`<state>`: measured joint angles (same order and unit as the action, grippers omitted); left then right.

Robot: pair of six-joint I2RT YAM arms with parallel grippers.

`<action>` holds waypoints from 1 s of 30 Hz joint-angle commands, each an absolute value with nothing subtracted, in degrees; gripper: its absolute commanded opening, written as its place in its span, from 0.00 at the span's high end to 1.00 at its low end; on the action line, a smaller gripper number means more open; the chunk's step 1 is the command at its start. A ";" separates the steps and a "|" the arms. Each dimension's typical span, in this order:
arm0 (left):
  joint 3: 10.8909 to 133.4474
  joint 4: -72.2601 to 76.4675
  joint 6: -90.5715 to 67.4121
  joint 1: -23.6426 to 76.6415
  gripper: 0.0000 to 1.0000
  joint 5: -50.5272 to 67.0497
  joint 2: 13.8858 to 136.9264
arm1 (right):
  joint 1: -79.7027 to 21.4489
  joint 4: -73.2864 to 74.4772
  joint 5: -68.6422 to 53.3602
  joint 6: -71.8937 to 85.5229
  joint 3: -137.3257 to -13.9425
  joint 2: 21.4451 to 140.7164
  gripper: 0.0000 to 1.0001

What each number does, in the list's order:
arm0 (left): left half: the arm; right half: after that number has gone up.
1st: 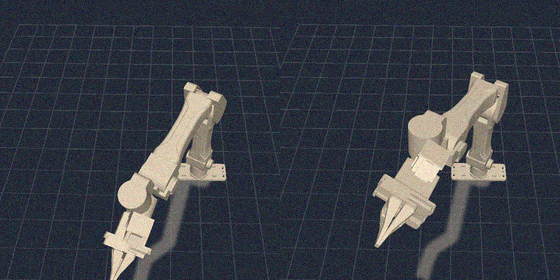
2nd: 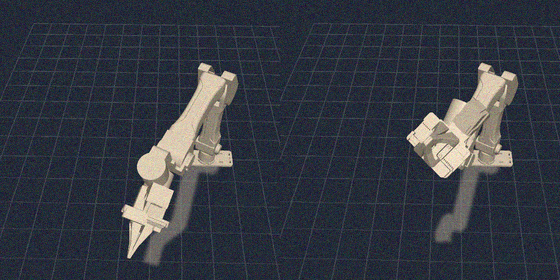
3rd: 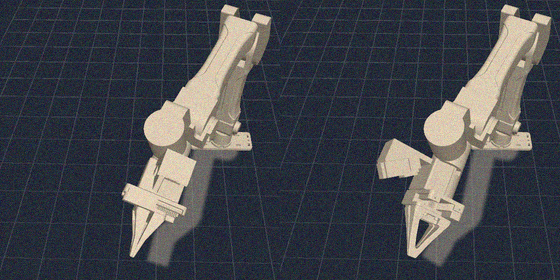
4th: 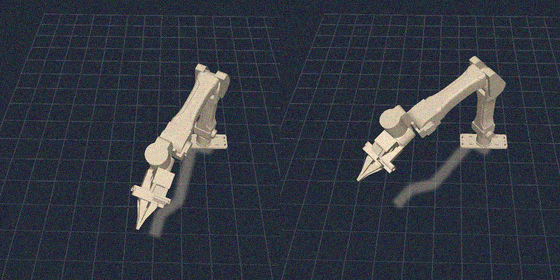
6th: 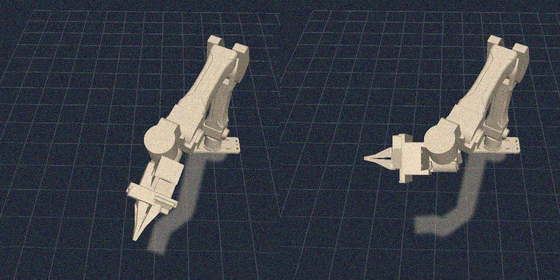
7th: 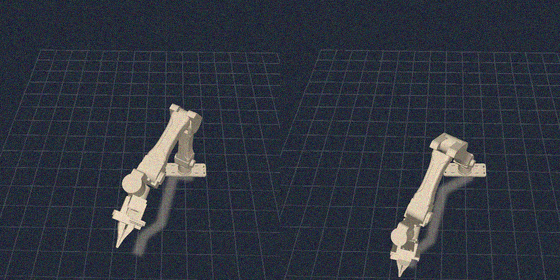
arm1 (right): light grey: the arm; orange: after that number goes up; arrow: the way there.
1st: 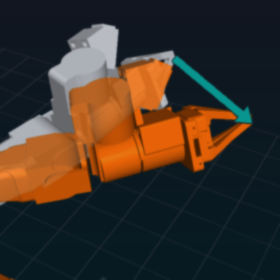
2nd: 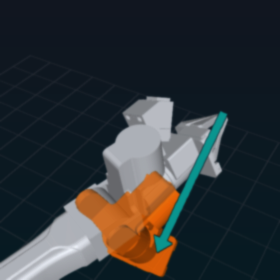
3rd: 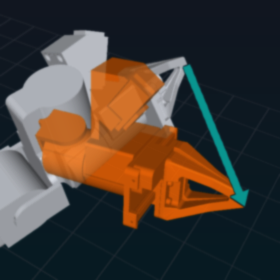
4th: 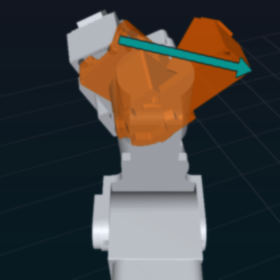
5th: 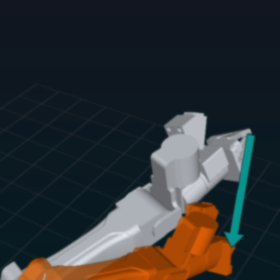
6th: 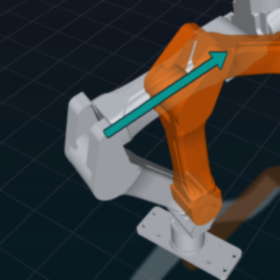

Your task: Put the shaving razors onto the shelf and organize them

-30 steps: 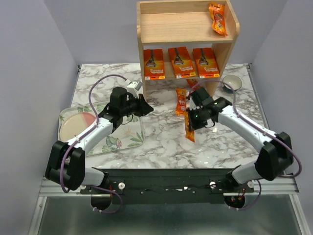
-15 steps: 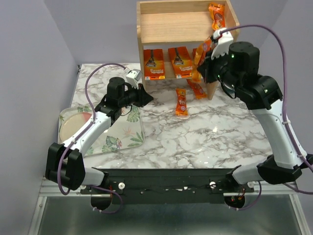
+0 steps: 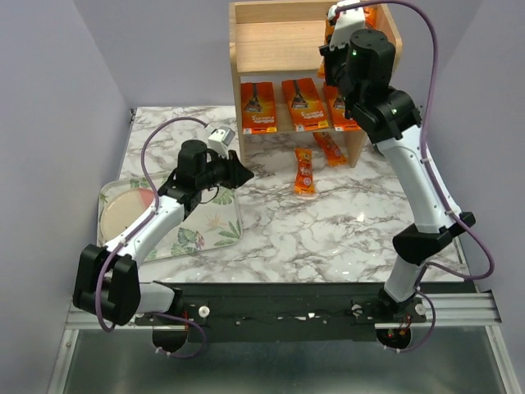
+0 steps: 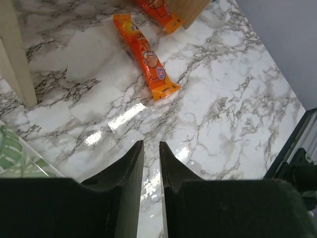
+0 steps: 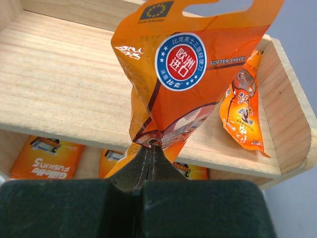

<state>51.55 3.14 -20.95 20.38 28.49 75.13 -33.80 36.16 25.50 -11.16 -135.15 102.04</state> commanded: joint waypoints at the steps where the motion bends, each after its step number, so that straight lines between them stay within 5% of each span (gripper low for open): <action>1: 47.91 7.20 -23.38 19.16 0.72 28.30 71.28 | -33.84 30.33 29.71 -14.77 -138.42 104.58 0.99; 9: 43.95 9.05 -25.31 18.19 0.72 28.47 68.91 | -33.66 29.36 31.64 -14.68 -140.63 111.70 1.00; 13: 43.51 10.72 -26.19 18.19 0.71 28.65 68.73 | -32.79 28.13 33.13 -15.03 -140.62 113.46 0.85; 30: 44.20 11.78 -26.98 18.11 0.71 28.83 70.57 | -30.67 23.64 31.56 -15.39 -144.40 117.51 0.68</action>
<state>42.63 10.20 -26.98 18.44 28.51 69.65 -31.00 24.40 31.48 -15.84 -141.86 115.63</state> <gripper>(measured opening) 0.286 0.286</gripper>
